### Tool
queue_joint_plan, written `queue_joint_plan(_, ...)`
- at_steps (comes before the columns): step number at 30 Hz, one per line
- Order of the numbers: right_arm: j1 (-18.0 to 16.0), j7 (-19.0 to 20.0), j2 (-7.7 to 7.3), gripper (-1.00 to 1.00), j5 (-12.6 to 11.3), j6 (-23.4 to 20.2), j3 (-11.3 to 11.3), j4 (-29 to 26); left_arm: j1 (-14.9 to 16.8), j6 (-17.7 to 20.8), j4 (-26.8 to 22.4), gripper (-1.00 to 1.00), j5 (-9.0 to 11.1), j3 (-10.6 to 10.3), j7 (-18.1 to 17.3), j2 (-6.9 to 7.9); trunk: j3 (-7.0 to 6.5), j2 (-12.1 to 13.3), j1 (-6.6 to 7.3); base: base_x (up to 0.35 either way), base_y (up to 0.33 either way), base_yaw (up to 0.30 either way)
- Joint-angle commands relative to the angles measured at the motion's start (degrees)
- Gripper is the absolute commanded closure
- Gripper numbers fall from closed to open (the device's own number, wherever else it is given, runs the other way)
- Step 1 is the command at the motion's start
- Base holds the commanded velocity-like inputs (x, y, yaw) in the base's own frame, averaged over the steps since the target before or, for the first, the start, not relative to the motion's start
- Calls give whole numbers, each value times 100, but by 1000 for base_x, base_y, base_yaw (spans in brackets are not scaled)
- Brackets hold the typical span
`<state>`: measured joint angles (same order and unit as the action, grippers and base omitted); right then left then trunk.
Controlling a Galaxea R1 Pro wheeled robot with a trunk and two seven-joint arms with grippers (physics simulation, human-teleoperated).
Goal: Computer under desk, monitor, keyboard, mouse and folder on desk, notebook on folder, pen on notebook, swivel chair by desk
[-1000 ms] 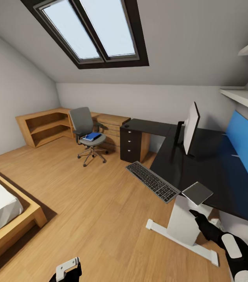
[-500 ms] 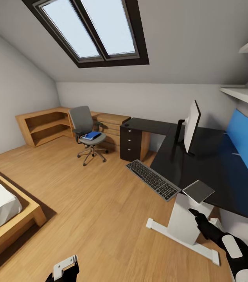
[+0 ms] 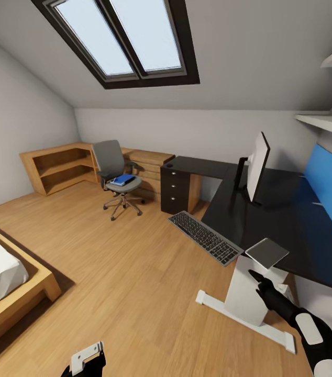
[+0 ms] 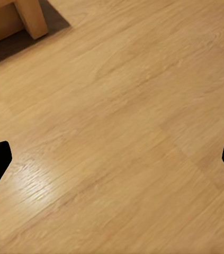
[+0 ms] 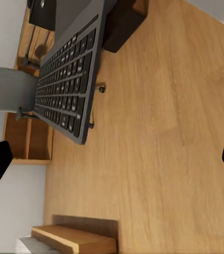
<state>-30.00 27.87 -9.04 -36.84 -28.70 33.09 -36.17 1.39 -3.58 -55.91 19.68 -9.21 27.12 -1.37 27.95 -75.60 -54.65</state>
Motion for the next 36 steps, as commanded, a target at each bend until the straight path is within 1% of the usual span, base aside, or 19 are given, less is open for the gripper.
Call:
queue_joint_plan(1,-5,79,4,-100,-27,-44,22,1,3,-37,0,-100,55,-19,30,1,24,-45,-23,0,0,0)
queue_joint_plan(6,-5,156,11,-100,-20,-24,16,22,2,-37,1,-100,46,-25,30,-2,114,-246,-132,0,0,0)
queue_joint_plan(7,-5,163,21,-100,-21,-22,17,25,2,-37,1,-100,44,-26,30,-2,132,-286,-154,0,0,0)
queue_joint_plan(8,-4,184,72,-100,-23,-18,23,27,2,-37,1,-100,40,-27,32,-3,150,-326,-176,0,0,0)
queue_joint_plan(10,-4,200,129,-100,-20,-10,28,19,3,-37,1,-100,40,-28,32,-3,186,-406,-220,0,0,0)
queue_joint_plan(14,-5,191,151,-100,-10,28,27,11,2,-37,19,-100,43,-33,30,-3,258,-566,-308,0,0,0)
queue_joint_plan(17,-4,185,192,-100,-8,178,23,15,2,-37,72,-100,44,-43,37,-3,312,-687,-374,0,0,0)
queue_joint_plan(22,0,175,210,-100,-8,219,19,14,2,-37,83,-100,40,-45,38,-7,401,-887,-484,0,0,0)
queue_joint_plan(28,-5,-85,239,-100,-33,188,11,44,3,-37,94,-100,41,-46,39,-12,509,-1128,-616,0,0,0)
queue_joint_plan(29,-5,-129,244,-100,-74,132,17,49,3,-37,95,-100,43,-46,39,-12,527,-1168,-638,0,0,0)
queue_joint_plan(30,-5,-161,241,-100,-247,15,23,57,2,-37,96,-100,42,-46,37,-12,545,-1208,-660,0,0,0)
queue_joint_plan(32,-5,-188,236,-100,-479,-100,26,71,2,-37,97,-100,40,-48,34,-12,581,-1288,-703,0,0,0)
queue_joint_plan(33,-4,-206,230,-100,-676,-225,28,82,2,-37,97,-100,38,-49,33,-14,599,-1328,-725,0,0,0)
queue_joint_plan(34,-4,-213,228,-100,-762,-299,28,88,2,-37,97,-100,38,-50,32,-15,617,-1369,-747,0,0,0)
queue_joint_plan(35,-5,-219,219,-100,-964,-528,32,92,3,-37,97,-100,37,-52,31,-17,635,-1409,-769,0,0,0)
queue_joint_plan(36,-3,-221,212,-100,-1070,-653,34,92,3,-37,97,-100,37,-50,31,-18,653,-1449,-791,0,0,0)
